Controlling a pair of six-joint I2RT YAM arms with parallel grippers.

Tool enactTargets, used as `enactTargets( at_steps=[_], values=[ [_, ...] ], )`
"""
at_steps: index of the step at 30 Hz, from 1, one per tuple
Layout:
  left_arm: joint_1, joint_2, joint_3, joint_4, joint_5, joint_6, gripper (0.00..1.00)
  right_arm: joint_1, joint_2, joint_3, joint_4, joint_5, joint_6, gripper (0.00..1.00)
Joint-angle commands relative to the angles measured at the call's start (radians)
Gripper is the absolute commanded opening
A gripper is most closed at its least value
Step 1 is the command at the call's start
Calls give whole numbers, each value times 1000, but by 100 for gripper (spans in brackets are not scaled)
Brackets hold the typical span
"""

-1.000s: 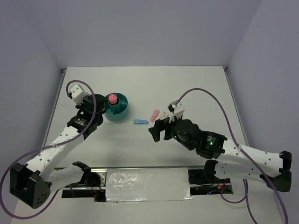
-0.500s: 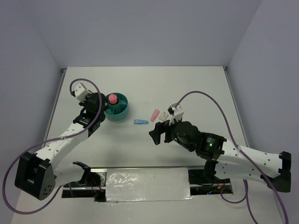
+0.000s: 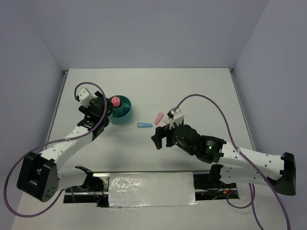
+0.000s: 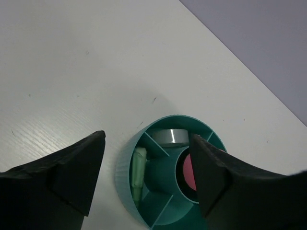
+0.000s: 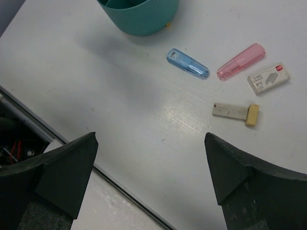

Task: Sort the stationery into containers
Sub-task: Place the stationery in the storage box, then pick up the stationery from the center of the board.

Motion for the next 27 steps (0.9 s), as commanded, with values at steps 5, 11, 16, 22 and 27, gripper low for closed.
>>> enactTargets(
  at_steps=[5, 11, 16, 22, 27],
  values=[
    [2, -124, 75, -77, 60, -13, 88, -104, 164, -25, 211, -291, -281, 100],
    [0, -196, 278, -413, 365, 134, 99, -252, 522, 174, 138, -536, -539, 92],
    [-1, -392, 241, -513, 576, 214, 99, -354, 808, 387, 3, -525, -674, 77],
    [0, -564, 221, -602, 635, 263, 99, -375, 976, 530, -57, -543, -789, 74],
    [-1, -566, 203, -634, 701, 299, 99, -388, 1040, 604, -94, -570, -832, 68]
  ],
)
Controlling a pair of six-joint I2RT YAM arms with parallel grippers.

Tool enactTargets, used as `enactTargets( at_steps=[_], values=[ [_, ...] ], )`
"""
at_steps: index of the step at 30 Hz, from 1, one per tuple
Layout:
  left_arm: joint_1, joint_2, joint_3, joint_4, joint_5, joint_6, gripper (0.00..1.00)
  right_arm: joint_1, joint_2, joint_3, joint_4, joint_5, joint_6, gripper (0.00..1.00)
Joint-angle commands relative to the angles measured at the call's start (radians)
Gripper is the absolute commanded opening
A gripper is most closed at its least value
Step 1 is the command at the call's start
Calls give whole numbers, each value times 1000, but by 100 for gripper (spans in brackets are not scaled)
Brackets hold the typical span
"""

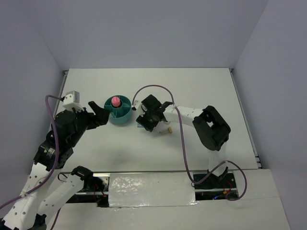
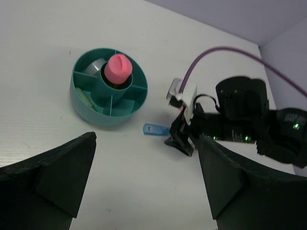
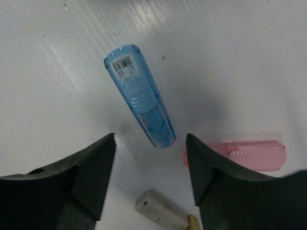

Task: Sort the stationery into containers
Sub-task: Pick up the stationery from the center of the board.

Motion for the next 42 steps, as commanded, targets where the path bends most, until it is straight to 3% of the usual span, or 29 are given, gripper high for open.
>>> enactTargets(
  at_steps=[1, 3, 4, 9, 14, 15, 17, 21, 29, 37, 42],
  values=[
    [1, 12, -25, -41, 72, 50, 99, -4, 43, 99, -69, -36, -66, 62],
    [-1, 4, -51, -38, 72, 50, 99, -4, 69, 101, -76, -30, -62, 46],
    [-1, -2, -59, -37, 75, 50, 99, -4, 74, 99, -82, -33, -57, 42],
    [1, 4, -73, -38, 63, 65, 99, 16, 102, 84, -88, -43, -26, 42],
    [1, -2, -76, -44, 43, 70, 99, 69, 126, 59, -59, 55, 9, 41],
    [-1, -5, -77, -46, 42, 67, 99, 80, 123, 33, -47, 73, 18, 28],
    [1, -19, -97, -34, 64, 50, 99, 112, 62, -52, 40, 102, 58, 14],
    [-1, -57, -149, 28, 152, 1, 99, 163, -157, -250, 305, 69, 158, 11],
    [-2, -42, -249, 218, 411, -102, 99, 338, -588, -510, 655, 110, 400, 12],
    [-5, -6, -295, 351, 623, -134, 95, 407, -714, -492, 635, 156, 373, 12],
    [-7, -3, -303, 384, 649, -143, 79, 415, -724, -464, 596, 167, 357, 12]
  ],
)
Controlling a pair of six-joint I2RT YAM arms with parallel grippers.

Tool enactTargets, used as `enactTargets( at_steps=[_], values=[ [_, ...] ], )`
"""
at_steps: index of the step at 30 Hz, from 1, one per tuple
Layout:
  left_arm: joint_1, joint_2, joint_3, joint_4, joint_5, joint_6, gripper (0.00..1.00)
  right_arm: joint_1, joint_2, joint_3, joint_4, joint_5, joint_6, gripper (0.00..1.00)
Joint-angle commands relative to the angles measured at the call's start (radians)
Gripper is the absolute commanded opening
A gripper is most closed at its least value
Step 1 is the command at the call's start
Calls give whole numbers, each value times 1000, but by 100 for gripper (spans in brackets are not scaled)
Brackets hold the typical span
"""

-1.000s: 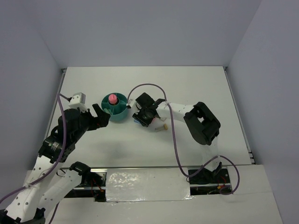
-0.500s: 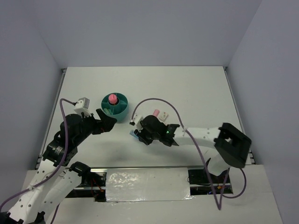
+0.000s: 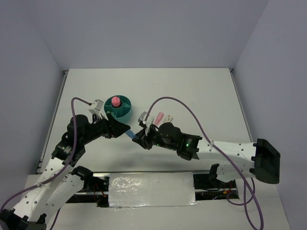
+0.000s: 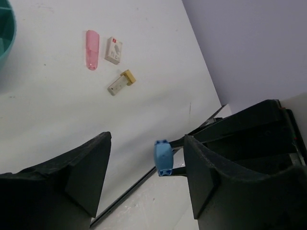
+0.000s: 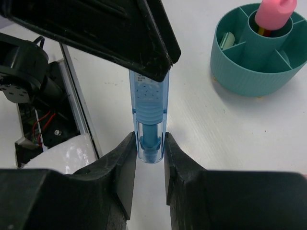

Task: Sort the stationery into containers
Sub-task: Pick up the stationery from the center of the board, then place the stationery in the storage box.

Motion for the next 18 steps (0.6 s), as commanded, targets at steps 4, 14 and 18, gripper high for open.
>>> enactTargets(
  at_steps=[4, 14, 18],
  values=[
    [-4, 16, -3, 117, 89, -22, 56, 33, -10, 69, -1, 59, -19, 13],
    [-4, 19, 7, 112, 113, 2, 2, 36, 47, 167, -63, 120, -17, 20],
    [-4, 14, 35, 53, 32, 28, 0, 32, 23, 147, -56, 145, 4, 56]
  ],
)
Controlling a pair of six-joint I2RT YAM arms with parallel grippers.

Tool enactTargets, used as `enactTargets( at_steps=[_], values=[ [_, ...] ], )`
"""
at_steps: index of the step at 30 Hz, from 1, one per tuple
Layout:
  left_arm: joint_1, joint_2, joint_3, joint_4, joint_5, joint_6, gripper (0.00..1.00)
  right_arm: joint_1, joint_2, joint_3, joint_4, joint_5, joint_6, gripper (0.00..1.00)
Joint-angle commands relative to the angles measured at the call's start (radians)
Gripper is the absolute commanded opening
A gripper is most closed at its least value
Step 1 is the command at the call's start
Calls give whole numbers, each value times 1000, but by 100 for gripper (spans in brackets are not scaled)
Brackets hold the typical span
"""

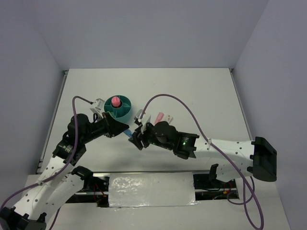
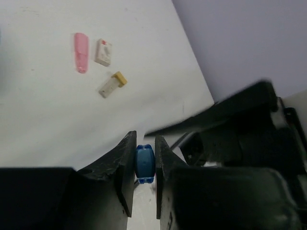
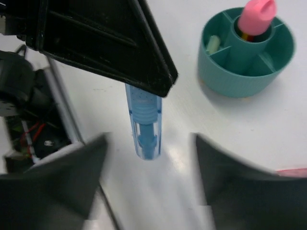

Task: Sort the stationery into containers
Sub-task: Place the stationery in the storage box.

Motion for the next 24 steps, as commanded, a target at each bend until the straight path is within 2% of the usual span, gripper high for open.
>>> enactTargets(
  at_steps=[1, 4, 5, 8, 14, 16, 19, 24],
  values=[
    [-4, -8, 55, -52, -159, 39, 0, 1, -43, 37, 30, 93, 32, 99],
    [-4, 12, 93, -176, -433, 13, 0, -11, -106, 5, 1, 225, 95, 100],
    [-4, 35, 96, -190, -601, 2, 0, -20, -126, -4, -11, 246, 110, 100],
    [-4, 82, 107, -181, -845, -41, 0, -22, -203, -44, -60, 300, 144, 100],
    [-2, 230, 165, -82, -1114, -53, 0, -20, -321, -127, -114, 293, 178, 100],
    [4, 276, 170, -33, -1153, -53, 0, -22, -345, -156, -117, 287, 185, 100],
    [34, 368, 161, 73, -1116, -25, 0, -20, -382, -184, -125, 276, 192, 100],
    [61, 422, 152, 171, -1115, -25, 0, -20, -392, -195, -129, 227, 178, 100]
  ],
)
